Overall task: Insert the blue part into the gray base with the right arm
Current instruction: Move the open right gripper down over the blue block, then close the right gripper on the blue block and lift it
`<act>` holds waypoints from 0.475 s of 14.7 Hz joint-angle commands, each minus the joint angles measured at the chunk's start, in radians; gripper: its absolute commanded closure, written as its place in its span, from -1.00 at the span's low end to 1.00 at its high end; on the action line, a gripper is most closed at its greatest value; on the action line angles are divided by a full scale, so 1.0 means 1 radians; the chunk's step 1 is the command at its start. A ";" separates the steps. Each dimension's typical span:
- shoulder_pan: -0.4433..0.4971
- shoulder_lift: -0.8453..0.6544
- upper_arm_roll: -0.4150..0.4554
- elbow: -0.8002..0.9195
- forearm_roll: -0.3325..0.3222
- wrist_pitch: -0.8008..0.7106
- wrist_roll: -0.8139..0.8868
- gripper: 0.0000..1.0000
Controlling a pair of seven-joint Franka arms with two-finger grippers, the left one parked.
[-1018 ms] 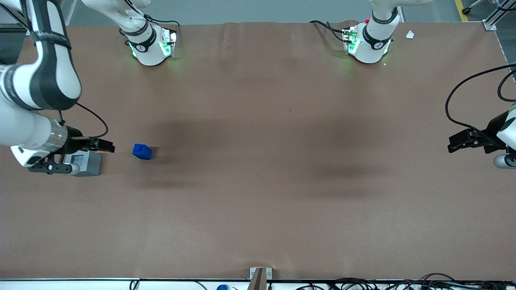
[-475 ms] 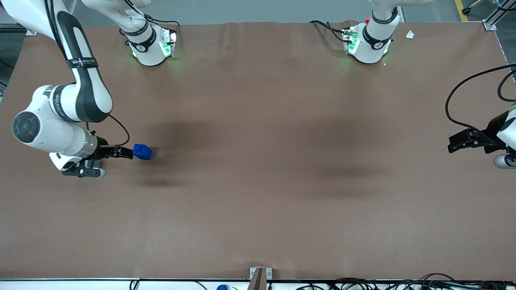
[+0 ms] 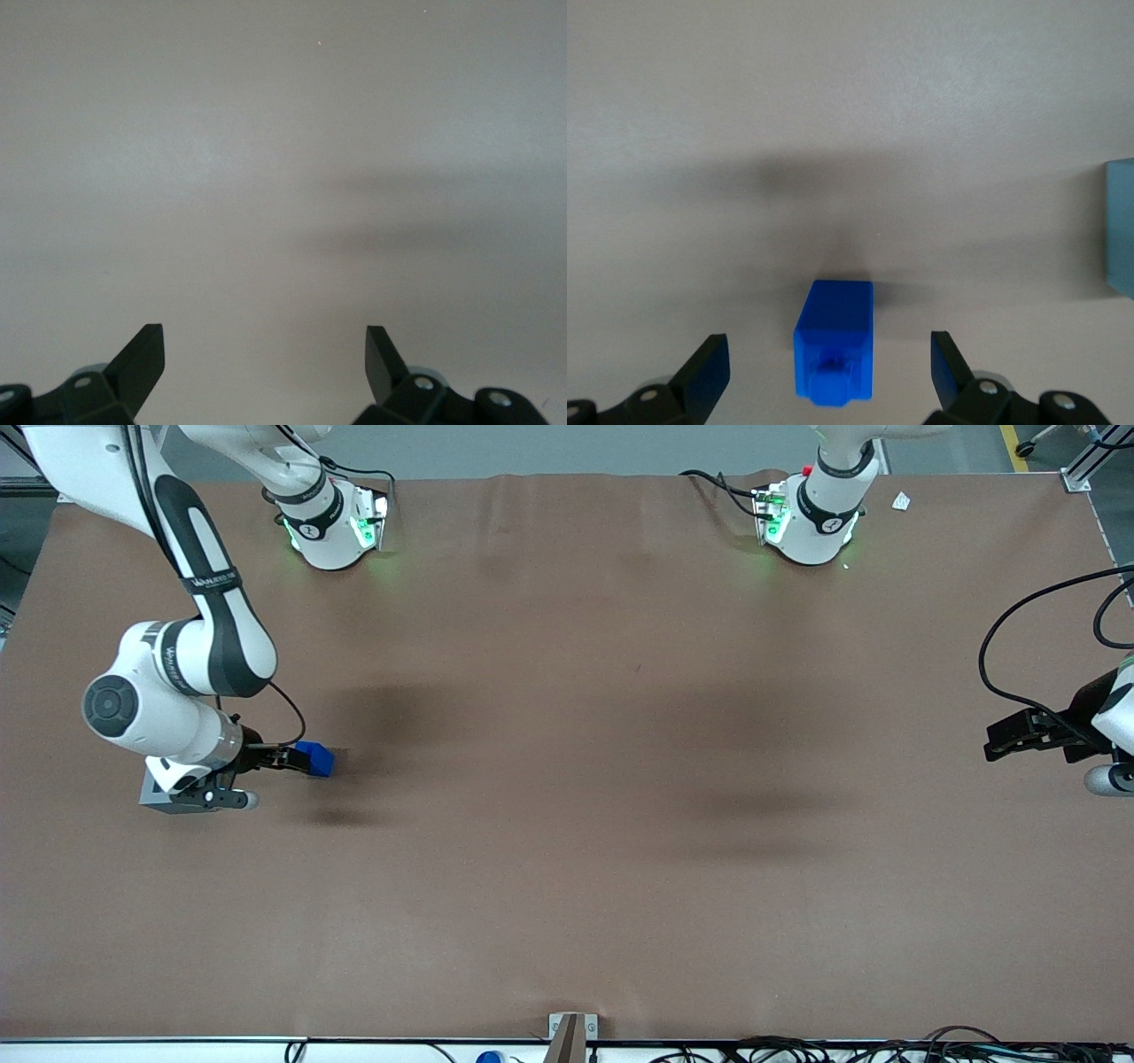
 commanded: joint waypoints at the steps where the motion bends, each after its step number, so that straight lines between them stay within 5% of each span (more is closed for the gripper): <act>1: 0.016 0.010 0.001 -0.057 0.007 0.067 0.026 -1.00; 7: 0.039 0.024 0.001 -0.071 0.007 0.067 0.072 -0.99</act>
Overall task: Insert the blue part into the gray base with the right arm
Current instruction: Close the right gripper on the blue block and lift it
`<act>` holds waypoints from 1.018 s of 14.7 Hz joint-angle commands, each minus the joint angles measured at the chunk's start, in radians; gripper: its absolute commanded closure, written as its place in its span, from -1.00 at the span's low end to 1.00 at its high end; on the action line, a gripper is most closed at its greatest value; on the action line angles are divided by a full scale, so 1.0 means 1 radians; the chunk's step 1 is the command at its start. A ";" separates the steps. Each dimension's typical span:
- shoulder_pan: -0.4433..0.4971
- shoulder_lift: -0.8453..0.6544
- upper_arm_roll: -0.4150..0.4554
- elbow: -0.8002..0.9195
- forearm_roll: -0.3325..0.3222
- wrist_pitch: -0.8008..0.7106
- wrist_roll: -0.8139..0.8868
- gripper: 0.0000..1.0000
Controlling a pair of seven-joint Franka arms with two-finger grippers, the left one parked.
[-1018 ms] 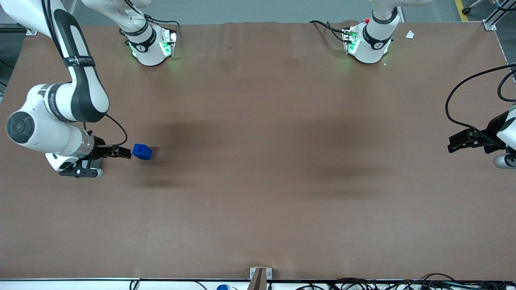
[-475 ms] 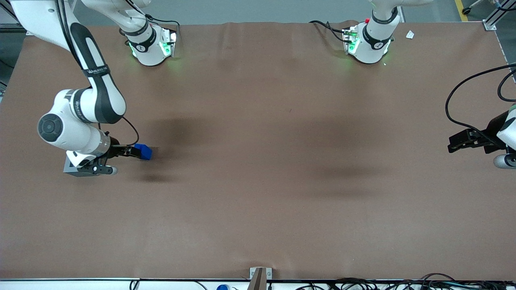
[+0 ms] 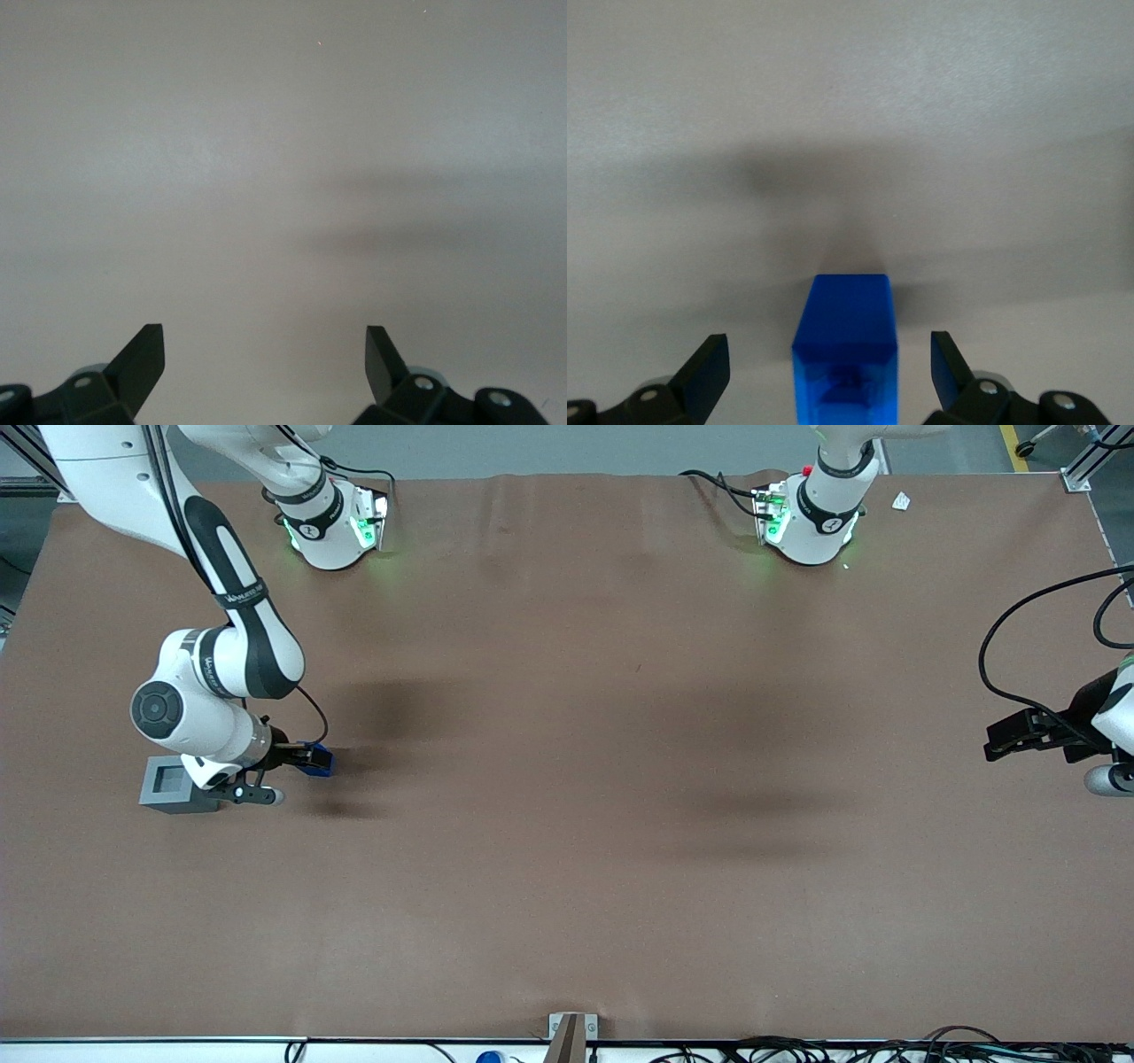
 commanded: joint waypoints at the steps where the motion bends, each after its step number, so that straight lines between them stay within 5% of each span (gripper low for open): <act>1: 0.007 -0.014 -0.001 -0.034 0.007 0.013 0.018 -0.95; 9: 0.002 -0.014 -0.004 -0.046 -0.006 0.017 0.005 -0.73; 15: -0.001 -0.014 -0.004 -0.046 -0.026 0.015 0.004 -0.05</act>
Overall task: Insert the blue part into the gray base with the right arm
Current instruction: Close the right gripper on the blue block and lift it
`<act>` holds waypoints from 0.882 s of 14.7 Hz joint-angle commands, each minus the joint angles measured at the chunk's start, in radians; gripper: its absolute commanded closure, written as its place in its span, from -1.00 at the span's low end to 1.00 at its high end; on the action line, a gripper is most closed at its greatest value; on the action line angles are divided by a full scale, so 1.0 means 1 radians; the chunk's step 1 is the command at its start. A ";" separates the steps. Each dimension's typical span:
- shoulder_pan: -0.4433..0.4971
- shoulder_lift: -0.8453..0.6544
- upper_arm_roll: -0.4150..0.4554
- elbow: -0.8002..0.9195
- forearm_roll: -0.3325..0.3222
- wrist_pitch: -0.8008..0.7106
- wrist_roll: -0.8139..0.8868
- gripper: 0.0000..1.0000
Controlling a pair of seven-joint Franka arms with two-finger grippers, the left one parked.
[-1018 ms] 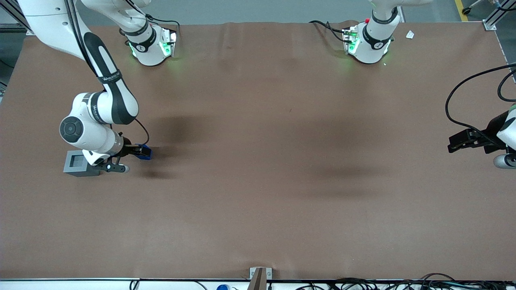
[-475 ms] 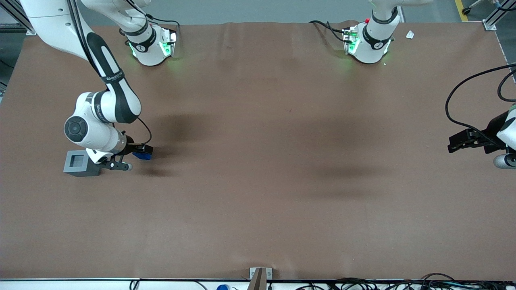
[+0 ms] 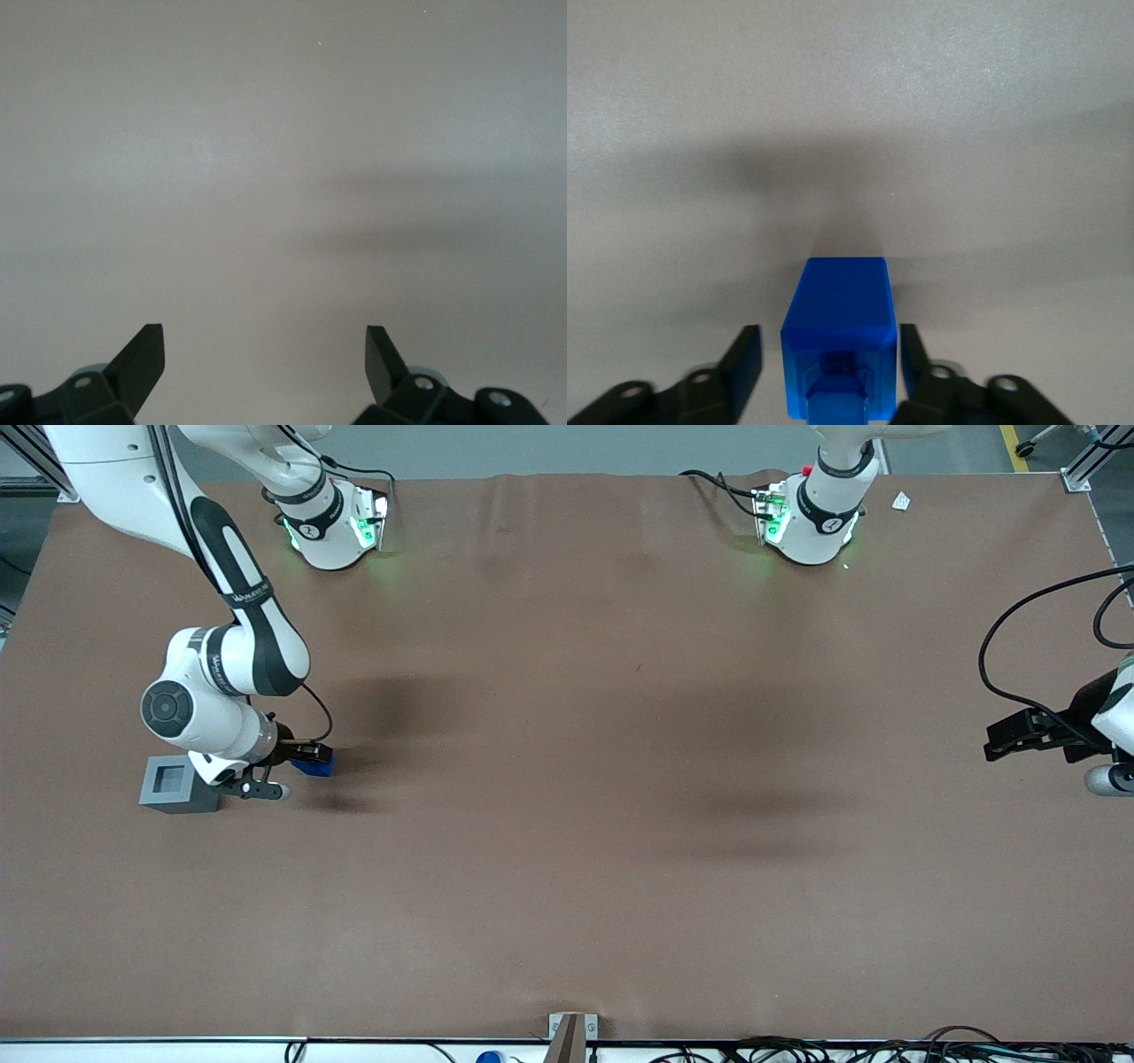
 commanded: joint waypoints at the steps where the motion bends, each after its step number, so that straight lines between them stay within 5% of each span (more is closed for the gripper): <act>1: -0.006 -0.014 0.000 -0.021 -0.022 0.013 0.003 0.12; 7: -0.009 -0.015 0.000 -0.004 -0.025 -0.016 -0.001 0.91; 13: -0.071 -0.014 0.002 0.188 -0.025 -0.234 -0.032 0.95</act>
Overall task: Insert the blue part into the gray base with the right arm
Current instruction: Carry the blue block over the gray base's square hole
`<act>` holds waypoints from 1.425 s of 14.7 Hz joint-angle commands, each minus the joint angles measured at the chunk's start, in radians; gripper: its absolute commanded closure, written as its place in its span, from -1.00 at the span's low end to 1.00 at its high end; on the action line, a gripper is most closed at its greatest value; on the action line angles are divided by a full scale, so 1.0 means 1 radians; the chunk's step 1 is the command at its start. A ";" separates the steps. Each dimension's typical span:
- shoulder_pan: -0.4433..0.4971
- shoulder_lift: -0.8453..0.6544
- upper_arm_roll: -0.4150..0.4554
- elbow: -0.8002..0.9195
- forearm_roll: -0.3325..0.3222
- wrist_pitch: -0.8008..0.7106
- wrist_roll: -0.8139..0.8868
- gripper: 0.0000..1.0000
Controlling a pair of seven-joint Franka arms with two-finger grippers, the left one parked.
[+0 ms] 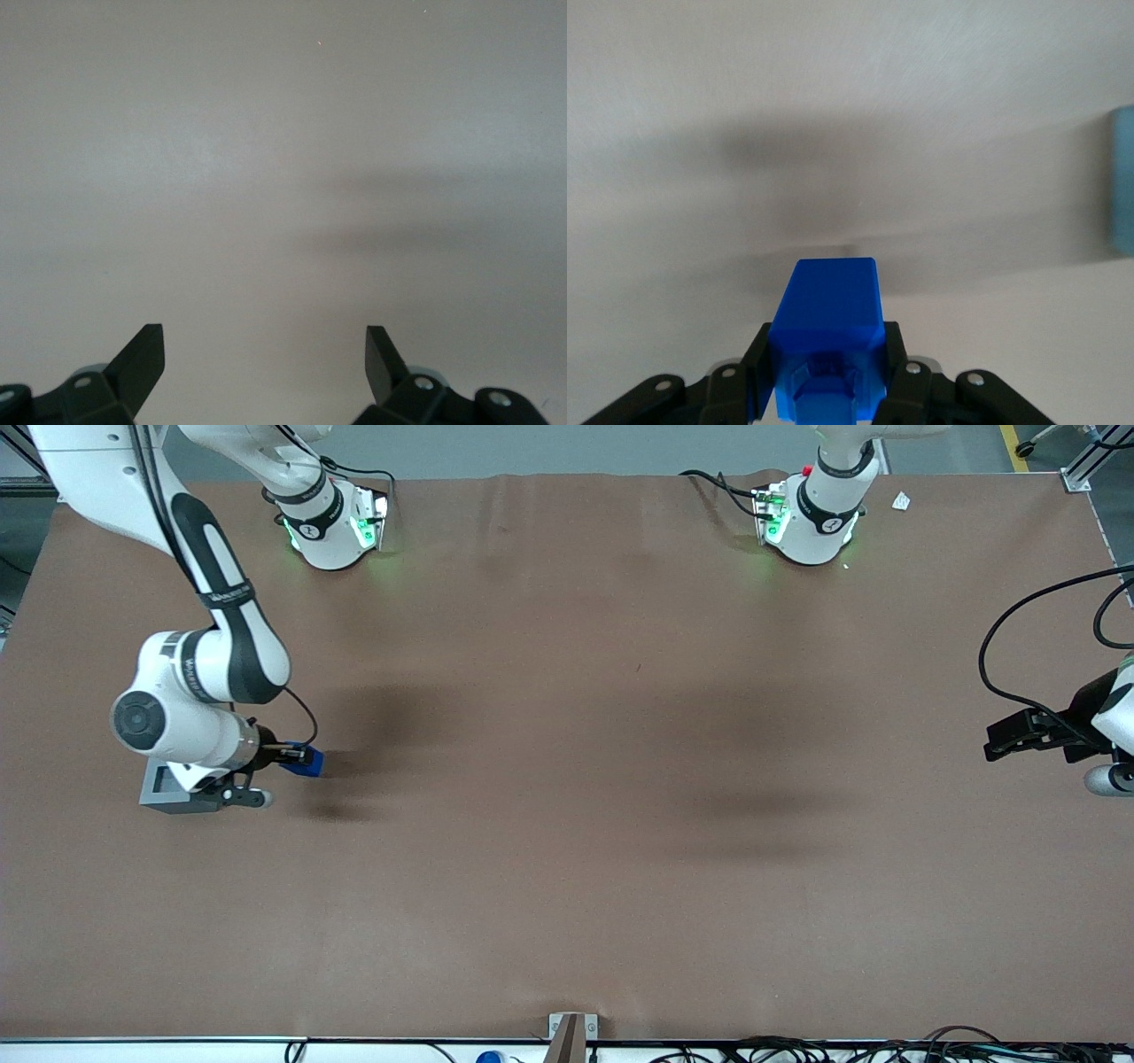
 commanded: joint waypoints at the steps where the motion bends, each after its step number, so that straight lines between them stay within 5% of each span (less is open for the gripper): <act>1: -0.041 -0.009 0.008 0.062 -0.016 -0.039 -0.049 0.95; 5: -0.103 -0.008 0.008 0.166 -0.049 -0.102 -0.132 0.95; 8: -0.147 0.000 0.010 0.257 -0.133 -0.153 -0.186 0.95; 21: -0.319 0.089 0.011 0.341 -0.125 -0.173 -0.416 0.94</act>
